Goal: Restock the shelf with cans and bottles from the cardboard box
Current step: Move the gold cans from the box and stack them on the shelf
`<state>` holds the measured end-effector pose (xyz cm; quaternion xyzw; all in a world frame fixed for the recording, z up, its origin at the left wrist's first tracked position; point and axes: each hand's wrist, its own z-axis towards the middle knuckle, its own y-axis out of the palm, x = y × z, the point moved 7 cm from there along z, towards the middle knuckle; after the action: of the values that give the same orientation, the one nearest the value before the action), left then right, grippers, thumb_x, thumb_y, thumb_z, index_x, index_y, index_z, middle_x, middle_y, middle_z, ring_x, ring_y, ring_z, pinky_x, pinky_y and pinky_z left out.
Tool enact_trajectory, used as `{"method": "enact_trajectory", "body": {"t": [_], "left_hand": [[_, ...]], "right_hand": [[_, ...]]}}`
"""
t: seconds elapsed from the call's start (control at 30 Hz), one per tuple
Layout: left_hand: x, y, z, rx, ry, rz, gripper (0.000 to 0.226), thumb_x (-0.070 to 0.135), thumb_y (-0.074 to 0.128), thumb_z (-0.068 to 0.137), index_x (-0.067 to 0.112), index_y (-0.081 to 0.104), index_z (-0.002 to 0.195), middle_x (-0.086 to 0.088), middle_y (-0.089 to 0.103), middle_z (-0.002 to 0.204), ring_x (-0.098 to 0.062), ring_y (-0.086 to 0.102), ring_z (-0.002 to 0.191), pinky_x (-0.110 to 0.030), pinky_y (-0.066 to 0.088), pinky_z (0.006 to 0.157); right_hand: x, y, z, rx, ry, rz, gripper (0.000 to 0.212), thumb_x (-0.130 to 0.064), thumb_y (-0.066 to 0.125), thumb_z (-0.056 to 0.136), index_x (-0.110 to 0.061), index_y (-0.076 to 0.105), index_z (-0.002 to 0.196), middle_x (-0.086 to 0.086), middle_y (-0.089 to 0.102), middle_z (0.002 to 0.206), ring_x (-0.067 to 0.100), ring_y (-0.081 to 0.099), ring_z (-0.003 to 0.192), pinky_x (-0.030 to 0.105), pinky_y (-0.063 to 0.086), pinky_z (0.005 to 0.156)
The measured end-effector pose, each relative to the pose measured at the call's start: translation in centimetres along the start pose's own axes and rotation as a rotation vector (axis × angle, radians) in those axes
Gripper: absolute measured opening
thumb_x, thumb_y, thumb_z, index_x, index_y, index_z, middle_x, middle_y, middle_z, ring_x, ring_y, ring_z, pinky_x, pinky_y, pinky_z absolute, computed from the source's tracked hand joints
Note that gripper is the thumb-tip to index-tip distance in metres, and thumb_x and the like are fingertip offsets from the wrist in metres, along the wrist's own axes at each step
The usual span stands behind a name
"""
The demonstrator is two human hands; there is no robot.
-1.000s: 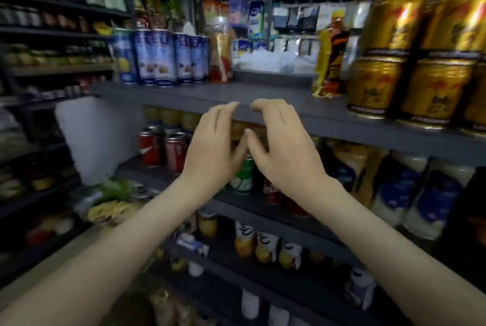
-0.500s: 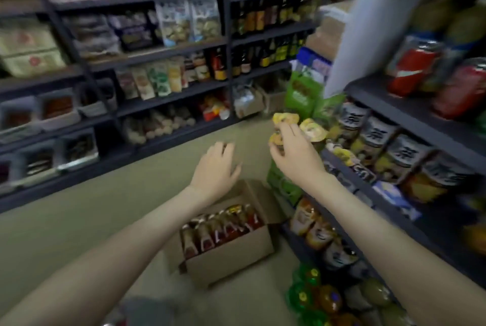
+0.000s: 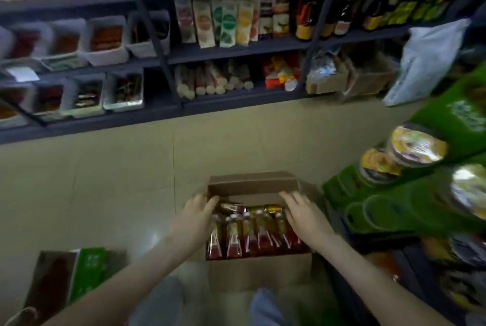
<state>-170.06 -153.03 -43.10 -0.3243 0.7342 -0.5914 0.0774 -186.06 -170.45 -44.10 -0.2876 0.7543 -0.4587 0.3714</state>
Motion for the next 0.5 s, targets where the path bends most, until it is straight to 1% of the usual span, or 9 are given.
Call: {"method": "enact_trajectory", "body": {"t": [0.07, 0.1, 0.17, 0.2, 0.23, 0.3, 0.33, 0.4, 0.5], "left_hand": [[-2.2, 5.3, 3.7, -0.052, -0.005, -0.010, 0.054, 0.021, 0.061, 0.082, 0.022, 0.043, 0.133, -0.013, 0.055, 0.124, -0.033, 0.061, 0.101, -0.039, 0.053, 0.079], [-3.0, 8.3, 5.7, -0.111, -0.018, -0.009, 0.058, 0.024, 0.062, 0.080, 0.026, 0.041, 0.135, -0.011, 0.054, 0.125, -0.031, 0.060, 0.102, -0.039, 0.053, 0.080], [-4.2, 14.8, 9.9, -0.202, -0.002, 0.045, 0.058, 0.028, 0.054, 0.090, 0.029, 0.033, 0.144, -0.008, 0.042, 0.140, -0.030, 0.050, 0.120, -0.041, 0.048, 0.095], [-4.5, 18.1, 12.0, -0.214, 0.028, 0.070, 0.059, 0.029, 0.055, 0.090, 0.028, 0.032, 0.145, -0.008, 0.040, 0.140, -0.030, 0.049, 0.122, -0.042, 0.047, 0.096], [-4.7, 21.1, 14.1, -0.203, 0.063, 0.066, 0.063, 0.028, 0.064, 0.085, 0.028, 0.035, 0.141, -0.010, 0.047, 0.134, -0.031, 0.055, 0.115, -0.042, 0.052, 0.089], [-5.5, 27.6, 18.4, -0.219, 0.150, 0.101, 0.072, 0.026, 0.082, 0.063, 0.028, 0.048, 0.126, -0.011, 0.062, 0.111, -0.029, 0.066, 0.089, -0.038, 0.057, 0.065], [-6.4, 31.2, 20.7, -0.248, 0.172, 0.144, 0.072, 0.026, 0.085, 0.059, 0.029, 0.052, 0.123, -0.011, 0.064, 0.107, -0.027, 0.066, 0.086, -0.037, 0.056, 0.061], [-7.4, 36.7, 25.4, -0.256, 0.212, 0.149, 0.063, 0.025, 0.079, 0.070, 0.026, 0.055, 0.128, -0.014, 0.061, 0.116, -0.031, 0.063, 0.097, -0.039, 0.055, 0.072], [-7.3, 43.8, 31.6, -0.269, 0.314, 0.117, 0.051, 0.021, 0.049, 0.097, 0.028, 0.035, 0.146, -0.017, 0.034, 0.146, -0.035, 0.039, 0.130, -0.042, 0.038, 0.103]], "right_hand": [[2.5, 5.6, 4.5, -0.146, -0.026, -0.044, 0.055, -0.019, 0.045, 0.098, -0.023, 0.025, 0.149, 0.001, 0.035, 0.146, 0.019, 0.036, 0.132, 0.032, 0.031, 0.109], [4.1, 8.7, 6.8, -0.209, -0.040, -0.072, 0.057, -0.018, 0.046, 0.097, -0.024, 0.023, 0.149, 0.001, 0.033, 0.147, 0.019, 0.034, 0.134, 0.032, 0.029, 0.112], [7.5, 15.5, 10.8, -0.303, -0.052, -0.106, 0.063, -0.014, 0.047, 0.096, -0.029, 0.019, 0.151, 0.000, 0.032, 0.148, 0.019, 0.032, 0.135, 0.032, 0.027, 0.113], [9.4, 18.9, 12.6, -0.343, -0.048, -0.116, 0.066, -0.012, 0.048, 0.096, -0.031, 0.017, 0.151, -0.001, 0.032, 0.148, 0.019, 0.031, 0.136, 0.033, 0.027, 0.113], [11.2, 22.3, 14.3, -0.379, -0.041, -0.125, 0.069, -0.009, 0.048, 0.095, -0.031, 0.015, 0.151, -0.001, 0.032, 0.149, 0.019, 0.030, 0.137, 0.033, 0.028, 0.113], [14.4, 28.3, 17.5, -0.429, -0.031, -0.133, 0.074, 0.003, 0.042, 0.091, -0.030, 0.015, 0.152, -0.002, 0.029, 0.151, 0.021, 0.027, 0.138, 0.032, 0.028, 0.111], [15.9, 31.1, 19.2, -0.438, -0.020, -0.127, 0.077, 0.007, 0.039, 0.089, -0.030, 0.016, 0.152, -0.002, 0.027, 0.152, 0.021, 0.026, 0.138, 0.032, 0.028, 0.111], [18.8, 36.0, 22.4, -0.453, 0.014, -0.108, 0.079, 0.011, 0.036, 0.087, -0.030, 0.017, 0.152, -0.004, 0.025, 0.154, 0.020, 0.024, 0.139, 0.029, 0.026, 0.111], [22.3, 42.8, 26.6, -0.491, 0.022, -0.097, 0.074, 0.006, 0.037, 0.091, -0.032, 0.018, 0.152, -0.005, 0.022, 0.157, 0.017, 0.022, 0.141, 0.027, 0.024, 0.108]]}}
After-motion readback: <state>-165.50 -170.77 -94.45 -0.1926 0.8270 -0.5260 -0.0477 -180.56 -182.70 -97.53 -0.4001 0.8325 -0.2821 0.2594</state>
